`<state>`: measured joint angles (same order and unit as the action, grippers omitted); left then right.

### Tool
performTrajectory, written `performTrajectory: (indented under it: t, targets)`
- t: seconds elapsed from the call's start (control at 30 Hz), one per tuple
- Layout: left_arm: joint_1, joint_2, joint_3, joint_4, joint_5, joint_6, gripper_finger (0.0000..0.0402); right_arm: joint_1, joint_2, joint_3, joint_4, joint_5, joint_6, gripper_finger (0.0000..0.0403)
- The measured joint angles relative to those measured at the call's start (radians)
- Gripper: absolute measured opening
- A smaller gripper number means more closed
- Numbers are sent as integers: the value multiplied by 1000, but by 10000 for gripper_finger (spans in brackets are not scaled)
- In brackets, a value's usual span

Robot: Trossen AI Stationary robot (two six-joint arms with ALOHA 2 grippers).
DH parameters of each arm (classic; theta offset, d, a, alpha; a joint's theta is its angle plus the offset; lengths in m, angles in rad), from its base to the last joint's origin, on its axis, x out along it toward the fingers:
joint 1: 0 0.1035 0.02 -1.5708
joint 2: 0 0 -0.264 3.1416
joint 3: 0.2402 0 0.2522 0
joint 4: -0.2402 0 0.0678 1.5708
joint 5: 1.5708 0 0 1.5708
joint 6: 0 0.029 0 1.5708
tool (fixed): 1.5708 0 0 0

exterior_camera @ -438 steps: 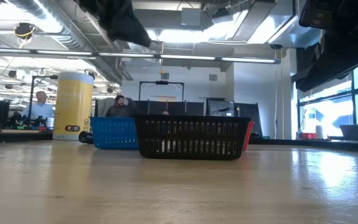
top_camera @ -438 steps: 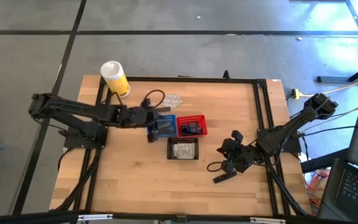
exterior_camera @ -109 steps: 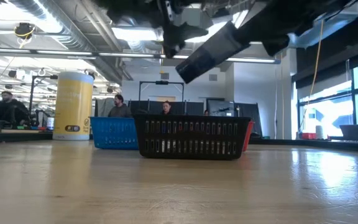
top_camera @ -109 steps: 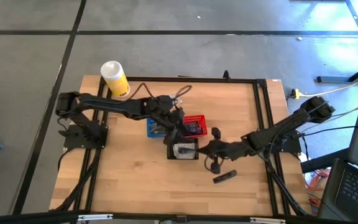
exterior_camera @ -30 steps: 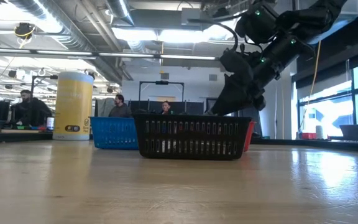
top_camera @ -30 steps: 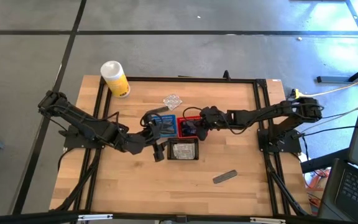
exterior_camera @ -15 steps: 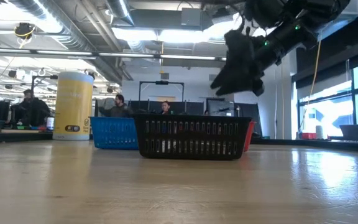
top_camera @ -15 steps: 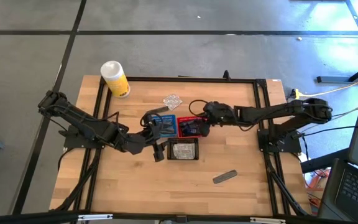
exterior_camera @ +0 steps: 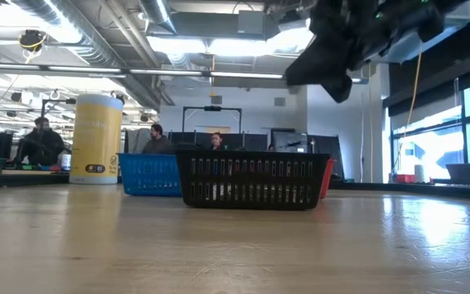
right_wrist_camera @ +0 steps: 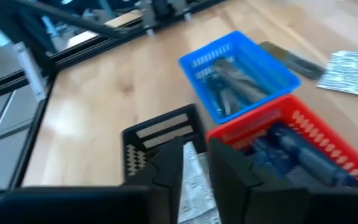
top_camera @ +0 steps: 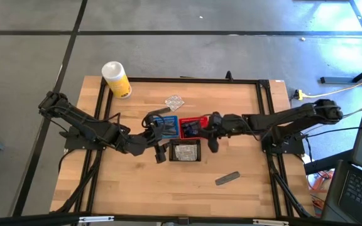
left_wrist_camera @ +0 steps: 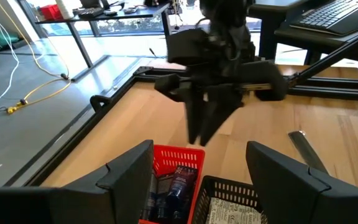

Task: Pick & Place Travel size toiletries
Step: Put the black comb into the blue bin

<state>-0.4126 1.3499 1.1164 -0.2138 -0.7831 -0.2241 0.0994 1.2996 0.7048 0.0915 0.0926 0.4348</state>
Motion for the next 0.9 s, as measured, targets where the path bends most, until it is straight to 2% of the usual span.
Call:
performTrajectory:
  t: [0.2, 0.37, 0.73, 0.9]
  targets:
    - [2, 0, 0, 0, 0, 0, 253, 87, -1, 0, 5, 10, -11, 37]
    - [2, 0, 0, 0, 0, 0, 253, 185, -1, 0, 5, 89, -52, 7]
    - [2, 0, 0, 0, 0, 0, 253, 417, -1, 0, 5, 317, -87, 3]
    - [2, 0, 0, 0, 0, 0, 253, 528, 5, 0, 38, 424, -175, 5]
